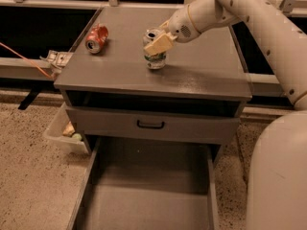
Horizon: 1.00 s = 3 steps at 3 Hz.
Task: Place 7up can into middle drawer
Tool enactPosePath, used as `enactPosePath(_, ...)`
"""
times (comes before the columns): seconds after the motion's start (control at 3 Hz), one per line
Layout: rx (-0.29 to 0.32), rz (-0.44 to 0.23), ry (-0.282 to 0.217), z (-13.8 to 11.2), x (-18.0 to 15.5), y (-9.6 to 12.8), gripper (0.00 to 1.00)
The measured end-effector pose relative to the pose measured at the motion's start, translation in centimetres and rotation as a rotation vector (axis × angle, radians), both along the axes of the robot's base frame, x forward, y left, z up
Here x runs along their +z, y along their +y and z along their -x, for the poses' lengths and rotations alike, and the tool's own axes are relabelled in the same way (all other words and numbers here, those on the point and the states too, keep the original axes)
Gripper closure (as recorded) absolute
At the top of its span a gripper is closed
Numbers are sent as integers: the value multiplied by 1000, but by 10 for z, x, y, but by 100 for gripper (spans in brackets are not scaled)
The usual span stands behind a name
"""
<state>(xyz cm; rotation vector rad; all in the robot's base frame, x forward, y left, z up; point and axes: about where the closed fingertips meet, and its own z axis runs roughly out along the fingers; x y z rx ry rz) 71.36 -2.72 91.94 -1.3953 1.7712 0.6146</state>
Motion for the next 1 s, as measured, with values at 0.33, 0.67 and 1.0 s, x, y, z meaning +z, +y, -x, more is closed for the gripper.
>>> enactPosePath(0.33, 20, 5, 0, 6, -4, 6, 100)
enactPosePath(0.67, 58, -16, -38, 37, 4, 11, 100)
enactPosePath(1.0, 109, -19, -54, 83, -2, 20, 100)
